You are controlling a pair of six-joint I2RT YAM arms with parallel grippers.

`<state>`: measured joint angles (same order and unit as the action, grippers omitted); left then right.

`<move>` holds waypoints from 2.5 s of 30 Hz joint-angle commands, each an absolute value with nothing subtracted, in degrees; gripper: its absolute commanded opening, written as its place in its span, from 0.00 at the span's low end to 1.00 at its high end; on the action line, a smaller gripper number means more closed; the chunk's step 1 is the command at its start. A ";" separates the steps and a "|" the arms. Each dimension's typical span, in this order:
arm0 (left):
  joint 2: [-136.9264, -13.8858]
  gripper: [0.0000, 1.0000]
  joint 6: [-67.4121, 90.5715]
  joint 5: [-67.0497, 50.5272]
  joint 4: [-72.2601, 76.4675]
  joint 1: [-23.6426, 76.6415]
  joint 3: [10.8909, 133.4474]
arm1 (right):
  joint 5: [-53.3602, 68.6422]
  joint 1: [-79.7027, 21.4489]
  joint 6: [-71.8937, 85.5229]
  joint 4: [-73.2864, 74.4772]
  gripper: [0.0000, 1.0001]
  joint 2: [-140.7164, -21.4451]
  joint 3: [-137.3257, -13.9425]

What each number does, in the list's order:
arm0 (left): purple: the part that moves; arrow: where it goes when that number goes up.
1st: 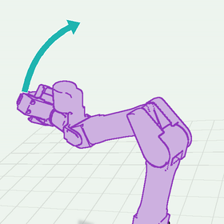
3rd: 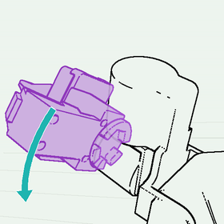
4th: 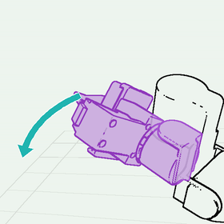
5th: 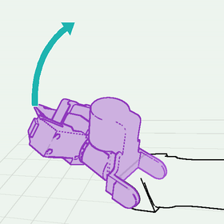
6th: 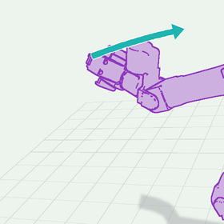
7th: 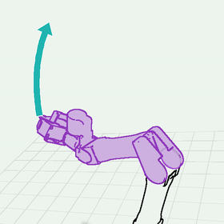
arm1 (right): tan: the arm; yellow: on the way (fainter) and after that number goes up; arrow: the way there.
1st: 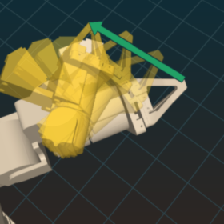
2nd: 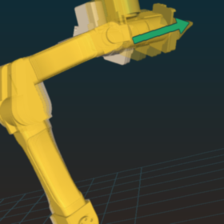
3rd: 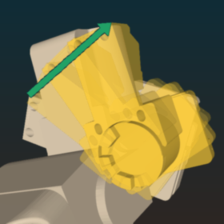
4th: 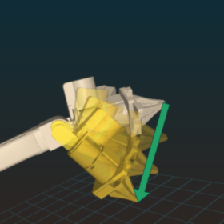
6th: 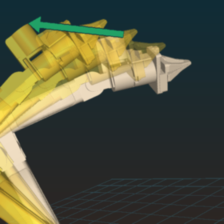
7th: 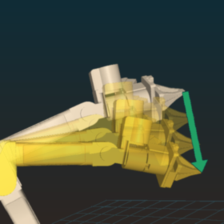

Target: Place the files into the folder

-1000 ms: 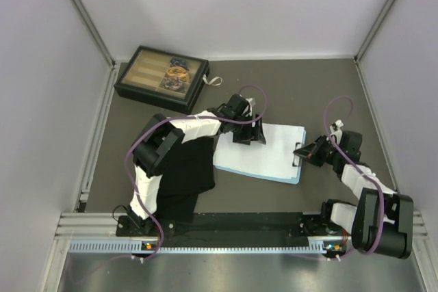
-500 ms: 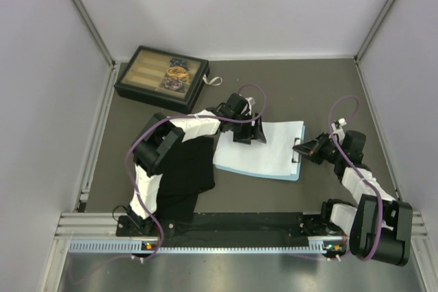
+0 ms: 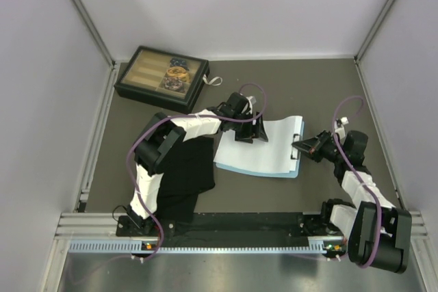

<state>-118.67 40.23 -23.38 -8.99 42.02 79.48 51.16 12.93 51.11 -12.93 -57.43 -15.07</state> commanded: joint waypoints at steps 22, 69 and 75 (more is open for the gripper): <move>-115.75 0.76 38.67 -16.43 -13.89 45.18 79.72 | 38.85 12.39 32.08 7.31 0.00 -59.14 -22.41; -114.70 0.73 34.98 -8.62 -20.92 49.39 85.69 | -5.27 -14.33 33.66 35.69 0.47 -78.57 -43.95; -115.75 0.73 34.89 -8.53 -21.09 49.39 85.69 | -5.71 -14.33 33.93 34.19 0.38 -80.15 -43.24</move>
